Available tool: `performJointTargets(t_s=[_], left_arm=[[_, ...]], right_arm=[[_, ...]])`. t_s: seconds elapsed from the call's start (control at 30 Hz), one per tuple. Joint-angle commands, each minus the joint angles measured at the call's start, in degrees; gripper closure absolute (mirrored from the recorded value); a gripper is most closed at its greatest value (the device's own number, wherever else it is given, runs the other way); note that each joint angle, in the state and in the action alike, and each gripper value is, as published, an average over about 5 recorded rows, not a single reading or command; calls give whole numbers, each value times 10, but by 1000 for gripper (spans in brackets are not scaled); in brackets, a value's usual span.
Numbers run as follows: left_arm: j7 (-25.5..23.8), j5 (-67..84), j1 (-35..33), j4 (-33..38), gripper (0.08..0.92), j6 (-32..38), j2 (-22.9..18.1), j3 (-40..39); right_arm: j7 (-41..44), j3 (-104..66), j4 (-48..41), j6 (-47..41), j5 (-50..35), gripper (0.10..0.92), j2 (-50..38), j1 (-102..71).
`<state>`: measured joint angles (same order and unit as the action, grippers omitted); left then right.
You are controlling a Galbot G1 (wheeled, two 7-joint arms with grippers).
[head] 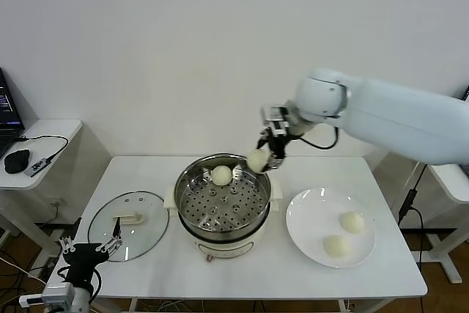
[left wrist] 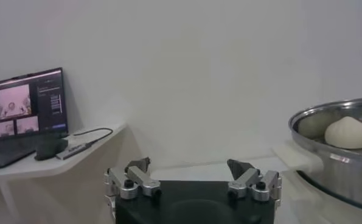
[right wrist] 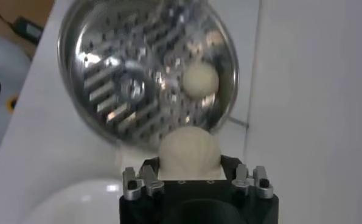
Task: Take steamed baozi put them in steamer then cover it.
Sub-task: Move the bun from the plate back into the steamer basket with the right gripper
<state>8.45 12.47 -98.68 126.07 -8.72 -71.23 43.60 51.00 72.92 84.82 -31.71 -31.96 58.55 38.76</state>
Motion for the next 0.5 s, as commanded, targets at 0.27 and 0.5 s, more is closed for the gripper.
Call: performJointTargets(t_s=[0.27, 0.5], left_arm=[[-1, -2, 8, -3, 177, 0, -8, -1], [-1, -1, 6, -5, 177, 0, -5, 4]], right_arm=[[-75, 3, -137, -87, -71, 380, 225, -91], [-83, 3, -163, -98, -54, 381, 247, -126]])
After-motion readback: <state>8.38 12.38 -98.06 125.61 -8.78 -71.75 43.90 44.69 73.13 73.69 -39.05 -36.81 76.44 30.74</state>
